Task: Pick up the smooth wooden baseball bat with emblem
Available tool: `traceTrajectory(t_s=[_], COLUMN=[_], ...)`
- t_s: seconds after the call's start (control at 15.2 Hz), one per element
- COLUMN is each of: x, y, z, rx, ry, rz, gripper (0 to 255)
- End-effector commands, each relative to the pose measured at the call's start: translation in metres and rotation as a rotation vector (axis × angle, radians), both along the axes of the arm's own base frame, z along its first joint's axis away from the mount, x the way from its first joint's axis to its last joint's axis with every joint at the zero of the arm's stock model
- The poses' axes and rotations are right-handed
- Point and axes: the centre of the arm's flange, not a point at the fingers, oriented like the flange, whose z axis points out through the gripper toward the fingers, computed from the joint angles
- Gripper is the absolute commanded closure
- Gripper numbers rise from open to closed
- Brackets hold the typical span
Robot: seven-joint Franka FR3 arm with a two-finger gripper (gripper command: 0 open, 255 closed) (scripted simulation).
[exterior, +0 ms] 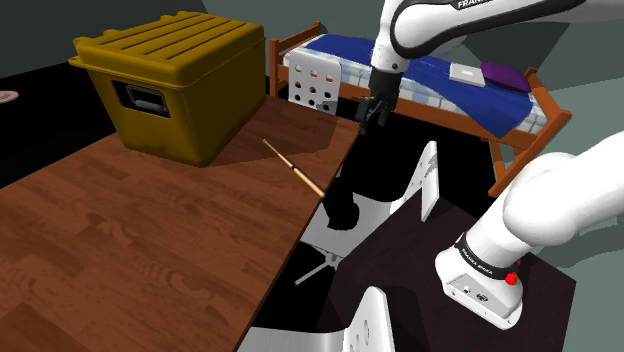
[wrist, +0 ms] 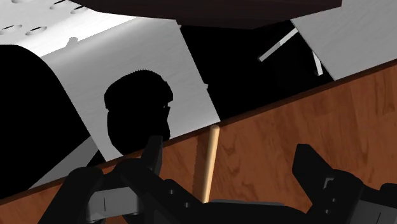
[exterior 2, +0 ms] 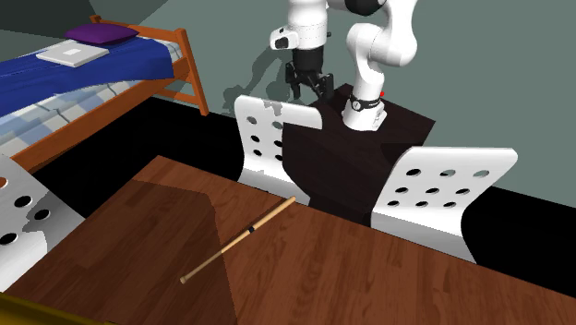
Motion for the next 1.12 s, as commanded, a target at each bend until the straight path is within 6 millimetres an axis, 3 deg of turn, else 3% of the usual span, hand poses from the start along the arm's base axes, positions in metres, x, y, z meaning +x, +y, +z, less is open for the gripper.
traceTrajectory(t_s=[0.0,1.06], x=[0.019,0.162], y=[0.007,0.034], z=[-0.02,-0.172], rx=[-0.007,-0.067], ry=[-0.004,-0.019], rz=[-0.003,-0.03], gripper=[0,0])
